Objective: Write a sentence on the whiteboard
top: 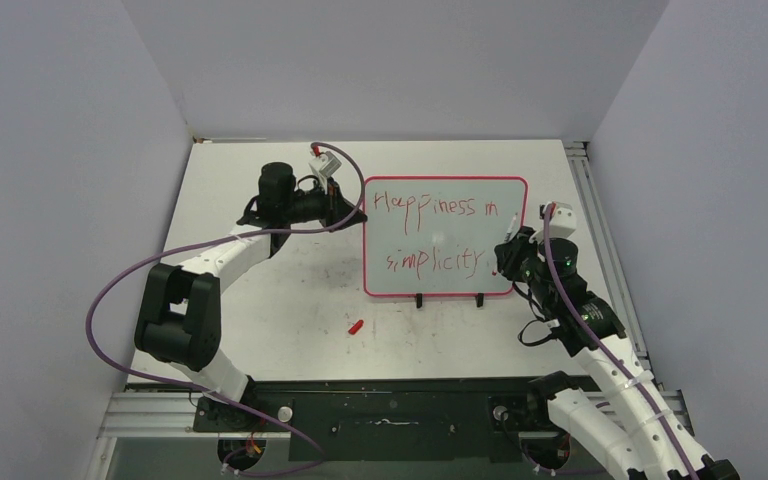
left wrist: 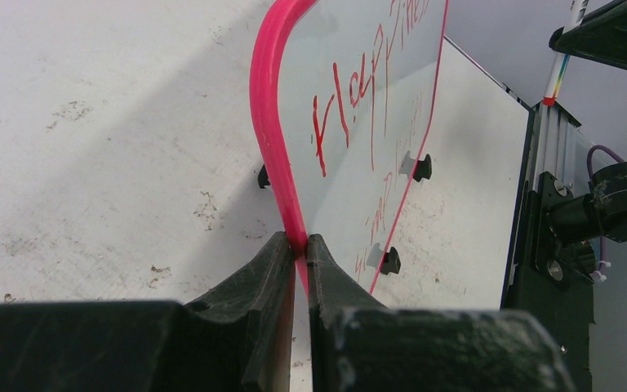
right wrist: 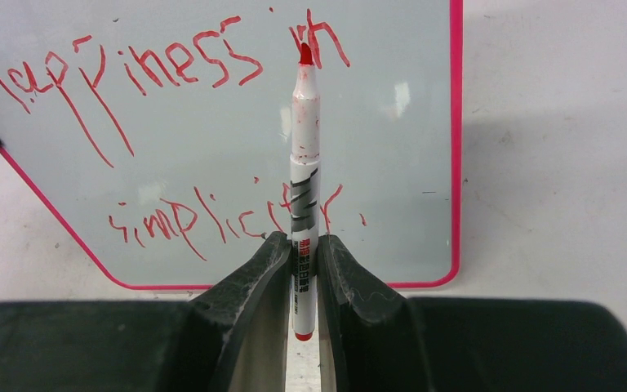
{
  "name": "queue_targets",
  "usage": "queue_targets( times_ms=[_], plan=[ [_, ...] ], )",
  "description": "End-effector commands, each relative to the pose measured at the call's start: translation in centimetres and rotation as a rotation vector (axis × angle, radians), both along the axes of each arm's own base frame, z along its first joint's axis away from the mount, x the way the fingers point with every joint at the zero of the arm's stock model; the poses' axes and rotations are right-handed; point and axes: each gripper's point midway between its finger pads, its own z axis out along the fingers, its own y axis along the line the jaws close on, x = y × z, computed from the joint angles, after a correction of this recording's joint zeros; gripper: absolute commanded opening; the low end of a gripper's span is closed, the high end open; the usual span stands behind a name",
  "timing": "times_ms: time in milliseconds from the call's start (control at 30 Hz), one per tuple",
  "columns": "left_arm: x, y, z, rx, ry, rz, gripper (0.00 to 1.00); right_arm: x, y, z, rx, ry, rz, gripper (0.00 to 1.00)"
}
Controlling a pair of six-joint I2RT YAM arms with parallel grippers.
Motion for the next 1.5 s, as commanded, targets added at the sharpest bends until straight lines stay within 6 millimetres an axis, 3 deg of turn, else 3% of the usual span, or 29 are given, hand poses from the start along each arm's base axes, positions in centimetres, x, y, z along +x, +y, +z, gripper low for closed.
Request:
queue_targets(
  times_ms=[0,67,367,667,967,1167,1333,1467],
  plan=[
    [-0.3,-0.7,1.8,-0.022,-0.092,-0.038,0.0,0.7,0.2,1.6,0.019,-0.066,0.007,0.05],
    [-0.4,-0.7,1.6,-0.017,-0.086,-0.036,0.04,0.8,0.5,2.0,0.023,-0.083,0.025,0.05],
    [-0.5,-0.4,1.1,-0.002,-0.073,-0.008,0.46,0.1,1.8,4.6,0.038,-0.194,0.13,0.05],
    [-0.8,0.5,0.4,0.036,-0.08,0.052,0.67,-0.8,2.6,6.8,0.033,-0.301,0.212,0.05],
    [-1.3,1.5,-0.6,0.075,-0.045,0.106,0.75,-1.2,2.8,7.2,0.032,-0.335,0.235,0.05],
    [-2.7,4.6,-0.7,0.171,-0.03,0.259,0.76,-1.6,3.3,7.9,0.047,-0.371,0.272,0.05],
    [-6.2,7.5,-1.2,0.23,0.046,0.426,0.75,-1.7,4.2,8.2,0.063,-0.387,0.317,0.05],
    [-10.5,6.8,-3.0,0.328,0.07,0.478,0.75,-1.6,4.8,8.0,0.073,-0.389,0.346,0.05]
  ],
)
